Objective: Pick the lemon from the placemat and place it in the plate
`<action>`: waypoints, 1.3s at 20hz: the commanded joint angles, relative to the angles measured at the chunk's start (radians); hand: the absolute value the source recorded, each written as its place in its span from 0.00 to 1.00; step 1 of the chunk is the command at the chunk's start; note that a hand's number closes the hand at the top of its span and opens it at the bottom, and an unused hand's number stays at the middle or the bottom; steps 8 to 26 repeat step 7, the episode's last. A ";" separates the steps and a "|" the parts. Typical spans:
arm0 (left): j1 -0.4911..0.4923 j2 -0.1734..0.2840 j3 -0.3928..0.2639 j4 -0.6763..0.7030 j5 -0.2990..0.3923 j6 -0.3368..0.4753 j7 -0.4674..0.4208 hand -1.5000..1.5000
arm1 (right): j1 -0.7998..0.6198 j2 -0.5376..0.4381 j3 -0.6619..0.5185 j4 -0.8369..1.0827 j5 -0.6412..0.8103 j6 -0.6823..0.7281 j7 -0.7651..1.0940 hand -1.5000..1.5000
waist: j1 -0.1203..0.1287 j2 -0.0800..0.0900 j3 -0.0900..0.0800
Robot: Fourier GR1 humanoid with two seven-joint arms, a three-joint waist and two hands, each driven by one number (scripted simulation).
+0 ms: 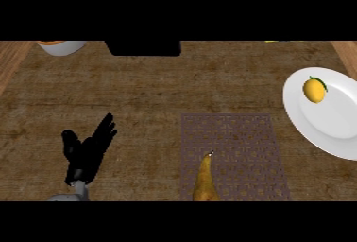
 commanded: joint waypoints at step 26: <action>0.056 0.006 0.000 -0.004 -0.008 -0.004 -0.037 0.50 | 0.138 0.002 0.024 -0.018 -0.001 0.127 -0.245 0.00 | -0.002 -0.004 0.000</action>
